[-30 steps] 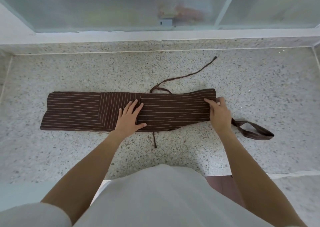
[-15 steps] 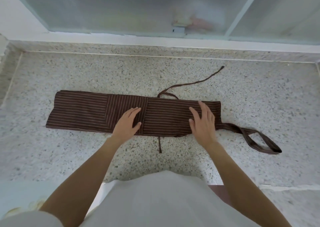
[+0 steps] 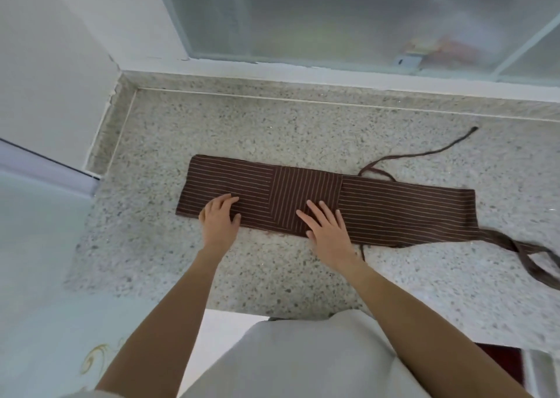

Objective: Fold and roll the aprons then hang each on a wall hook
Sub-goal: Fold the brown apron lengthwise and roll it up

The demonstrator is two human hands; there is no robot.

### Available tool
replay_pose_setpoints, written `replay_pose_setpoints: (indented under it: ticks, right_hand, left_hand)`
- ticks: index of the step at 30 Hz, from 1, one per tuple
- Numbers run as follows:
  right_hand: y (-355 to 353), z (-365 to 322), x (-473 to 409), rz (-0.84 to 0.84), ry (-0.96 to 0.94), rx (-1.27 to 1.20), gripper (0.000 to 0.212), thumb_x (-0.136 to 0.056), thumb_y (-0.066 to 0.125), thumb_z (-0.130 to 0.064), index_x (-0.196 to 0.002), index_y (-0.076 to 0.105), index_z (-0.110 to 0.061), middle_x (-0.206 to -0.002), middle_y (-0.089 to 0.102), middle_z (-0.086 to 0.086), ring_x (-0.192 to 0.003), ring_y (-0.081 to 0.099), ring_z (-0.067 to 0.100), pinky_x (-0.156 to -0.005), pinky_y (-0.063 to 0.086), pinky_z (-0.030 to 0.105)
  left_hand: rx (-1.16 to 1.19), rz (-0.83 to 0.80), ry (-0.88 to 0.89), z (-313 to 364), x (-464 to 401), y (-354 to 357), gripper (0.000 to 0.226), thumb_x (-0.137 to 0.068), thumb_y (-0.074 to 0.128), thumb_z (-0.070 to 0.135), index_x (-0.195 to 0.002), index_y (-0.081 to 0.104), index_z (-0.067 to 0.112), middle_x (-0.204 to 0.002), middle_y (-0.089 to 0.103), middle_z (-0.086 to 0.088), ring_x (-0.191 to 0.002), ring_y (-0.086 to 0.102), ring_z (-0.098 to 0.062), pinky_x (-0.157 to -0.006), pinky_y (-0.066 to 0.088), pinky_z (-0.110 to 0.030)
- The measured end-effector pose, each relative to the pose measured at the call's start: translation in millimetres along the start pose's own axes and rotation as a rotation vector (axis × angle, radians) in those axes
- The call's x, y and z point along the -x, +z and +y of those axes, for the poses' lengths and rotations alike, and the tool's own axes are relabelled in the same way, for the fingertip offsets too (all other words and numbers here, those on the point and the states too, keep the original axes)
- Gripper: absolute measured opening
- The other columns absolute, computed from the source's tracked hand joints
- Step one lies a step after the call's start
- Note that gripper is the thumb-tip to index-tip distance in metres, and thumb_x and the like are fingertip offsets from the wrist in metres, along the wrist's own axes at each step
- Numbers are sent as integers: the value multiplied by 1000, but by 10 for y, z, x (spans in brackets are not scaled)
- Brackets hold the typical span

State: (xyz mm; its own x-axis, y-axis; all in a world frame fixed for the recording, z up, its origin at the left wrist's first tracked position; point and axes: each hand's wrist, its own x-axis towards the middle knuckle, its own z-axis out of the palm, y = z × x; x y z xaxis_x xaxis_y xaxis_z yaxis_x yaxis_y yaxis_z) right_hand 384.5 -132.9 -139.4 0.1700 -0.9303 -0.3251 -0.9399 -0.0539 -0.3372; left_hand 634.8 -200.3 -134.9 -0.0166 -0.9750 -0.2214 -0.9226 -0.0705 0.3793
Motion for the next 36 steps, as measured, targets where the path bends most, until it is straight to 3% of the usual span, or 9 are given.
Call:
replay_pose_setpoints:
  ticks: [3,5,8,12,18,21,24,30,36]
  right_hand:
    - [24,48,88,5,21,5,50,-102,31,-26,-148,15,-36,-158,0,-7,-146,-6,18,-118,-1,42]
    - [35,38,142,62,78,-25,48,-100,37,-28,-146,25,-32,-158,4,-3,-146,-1,20,-116,1,40]
    - [51,51,185,106,119,-28,34,-98,43,-27,-131,46,-26,-155,21,3,-145,10,25,-116,11,43]
    - [68,83,237,153,114,-17,24,-95,51,-27,-118,56,-23,-143,40,7,-139,24,29,-112,24,45]
    - [106,106,432,264,117,74,22,-88,59,-21,-109,65,-23,-126,54,11,-122,43,29,-100,38,49]
    - [117,123,584,293,83,122,30,-90,42,-27,-108,65,-22,-113,59,5,-104,53,24,-89,45,43]
    - [144,174,652,237,0,124,37,-91,35,-29,-110,65,-21,-109,62,-1,-98,60,21,-89,46,39]
    - [-22,360,764,189,-54,-36,36,-90,43,-23,-115,66,-14,-124,60,4,-116,56,26,-103,40,46]
    - [-336,1134,1174,311,367,102,37,-83,63,-19,-117,63,-6,-127,57,20,-125,45,42,-108,26,56]
  left_hand:
    - [-6,-5,-107,-232,-54,-94,50,-84,65,36,-131,48,29,-152,25,-8,-142,10,-30,-112,5,-50]
    - [-9,-21,-234,-319,-60,-142,68,-78,68,49,-136,38,31,-154,13,-11,-142,3,-33,-112,4,-52]
    - [49,-10,-393,-391,-82,-252,86,-72,73,51,-142,30,26,-149,20,-14,-134,21,-37,-106,24,-50]
    - [170,-77,-378,-488,-176,-380,95,-71,78,38,-146,22,21,-129,49,-17,-117,49,-34,-94,42,-43]
    - [480,113,-528,-344,-90,-495,64,-80,72,29,-135,42,14,-119,61,-9,-107,59,-27,-79,45,-34]
    - [799,222,-558,-195,5,-523,37,-79,73,26,-110,58,14,-103,65,-3,-99,62,-24,-87,51,-38]
    - [917,234,-466,90,135,-545,18,-80,72,24,-92,62,17,-91,67,0,-91,65,-21,-85,54,-40]
    - [966,101,-151,1268,477,-398,18,-89,62,16,-106,65,13,-91,70,5,-84,68,-10,-77,55,-25]
    - [695,28,268,2447,833,239,26,-94,54,17,-118,61,7,-105,67,-2,-94,62,-8,-81,44,-8]
